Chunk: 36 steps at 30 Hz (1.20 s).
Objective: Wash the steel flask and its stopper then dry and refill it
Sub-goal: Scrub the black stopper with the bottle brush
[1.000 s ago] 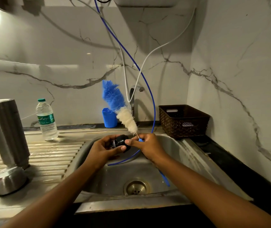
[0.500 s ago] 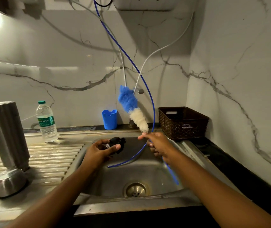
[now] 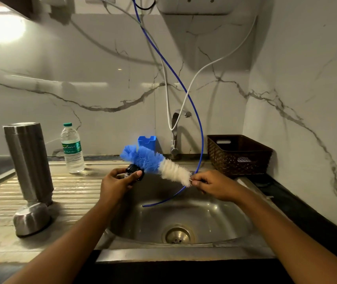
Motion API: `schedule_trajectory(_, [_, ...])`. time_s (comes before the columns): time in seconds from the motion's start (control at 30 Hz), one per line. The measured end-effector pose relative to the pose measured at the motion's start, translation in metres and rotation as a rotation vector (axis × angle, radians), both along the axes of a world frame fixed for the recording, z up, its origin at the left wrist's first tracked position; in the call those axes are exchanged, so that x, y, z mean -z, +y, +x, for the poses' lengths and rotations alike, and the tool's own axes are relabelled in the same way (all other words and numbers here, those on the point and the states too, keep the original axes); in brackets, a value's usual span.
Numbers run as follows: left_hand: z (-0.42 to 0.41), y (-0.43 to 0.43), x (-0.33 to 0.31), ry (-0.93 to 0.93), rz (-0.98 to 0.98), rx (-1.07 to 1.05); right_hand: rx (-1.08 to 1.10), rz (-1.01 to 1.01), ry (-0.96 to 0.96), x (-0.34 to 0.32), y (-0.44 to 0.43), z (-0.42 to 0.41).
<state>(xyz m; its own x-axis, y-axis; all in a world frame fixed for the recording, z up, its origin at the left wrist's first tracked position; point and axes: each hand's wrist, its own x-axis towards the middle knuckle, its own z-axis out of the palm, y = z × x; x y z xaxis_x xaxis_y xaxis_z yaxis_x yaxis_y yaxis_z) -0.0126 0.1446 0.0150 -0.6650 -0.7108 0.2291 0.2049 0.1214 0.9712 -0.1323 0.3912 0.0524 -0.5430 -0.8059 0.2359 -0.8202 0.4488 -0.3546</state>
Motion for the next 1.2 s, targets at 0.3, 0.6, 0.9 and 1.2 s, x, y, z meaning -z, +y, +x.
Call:
schedule_trajectory(0.3, [-0.002, 0.009, -0.003, 0.026, 0.002, -0.005, 0.025, 0.046, -0.050, -0.004, 0.002, 0.002])
schedule_trajectory(0.6, [-0.004, 0.008, -0.003, 0.015, 0.043, -0.010, 0.015, 0.017, -0.051, -0.005, 0.000, 0.007])
schedule_trajectory(0.9, [-0.006, 0.008, -0.002, -0.004, 0.043, -0.007, 0.079, 0.014, 0.007, -0.002, -0.001, 0.004])
schedule_trajectory(1.2, [0.001, -0.009, -0.003, 0.004, 0.087, -0.083, 0.088, -0.124, -0.139, -0.009, 0.022, -0.010])
